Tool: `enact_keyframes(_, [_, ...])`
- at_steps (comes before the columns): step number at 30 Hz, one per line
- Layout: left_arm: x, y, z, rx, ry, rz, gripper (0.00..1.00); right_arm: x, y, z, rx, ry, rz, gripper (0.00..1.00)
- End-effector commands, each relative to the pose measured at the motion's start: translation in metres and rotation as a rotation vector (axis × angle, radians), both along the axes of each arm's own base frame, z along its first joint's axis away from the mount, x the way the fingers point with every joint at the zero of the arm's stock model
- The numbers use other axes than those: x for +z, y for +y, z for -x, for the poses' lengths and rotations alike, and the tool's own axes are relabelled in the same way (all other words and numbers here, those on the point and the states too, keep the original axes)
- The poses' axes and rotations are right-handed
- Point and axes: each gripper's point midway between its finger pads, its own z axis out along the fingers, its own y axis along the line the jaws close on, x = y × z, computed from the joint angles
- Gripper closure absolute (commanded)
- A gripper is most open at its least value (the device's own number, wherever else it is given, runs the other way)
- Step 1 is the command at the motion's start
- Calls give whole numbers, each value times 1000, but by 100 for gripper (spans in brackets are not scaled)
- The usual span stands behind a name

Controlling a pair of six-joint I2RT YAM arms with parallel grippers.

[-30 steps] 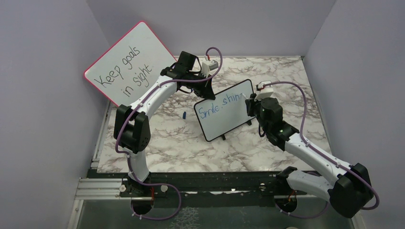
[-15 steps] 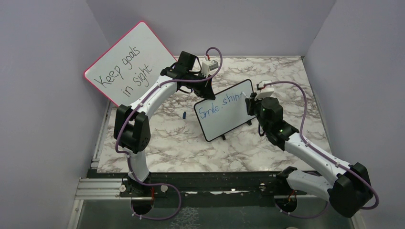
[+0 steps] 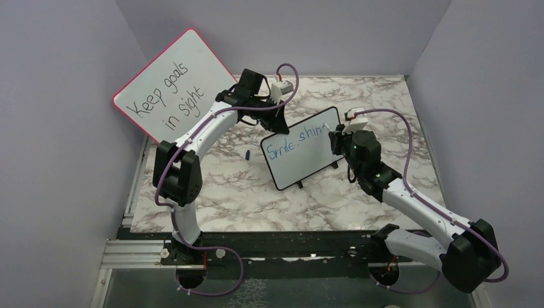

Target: Write a sentence on the whiteboard

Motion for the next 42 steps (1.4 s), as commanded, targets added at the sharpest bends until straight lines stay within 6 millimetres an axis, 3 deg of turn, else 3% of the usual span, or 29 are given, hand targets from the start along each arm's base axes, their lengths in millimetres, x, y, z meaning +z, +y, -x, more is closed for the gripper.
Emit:
enact_keyframes(1, [-27, -3, 11, -33, 51, -62, 100, 3, 9, 3, 57, 3, -11, 99])
enact_keyframes(9, [-27, -3, 11, -33, 53, -63, 100, -3, 11, 11, 87, 35, -5, 99])
enact_keyframes(28, [-26, -3, 10, -30, 51, -63, 100, -27, -7, 18, 12, 119, 41, 99])
enact_keyframes(42, [-26, -3, 11, -31, 46, -64, 100, -15, -15, 3, -68, 51, 34, 99])
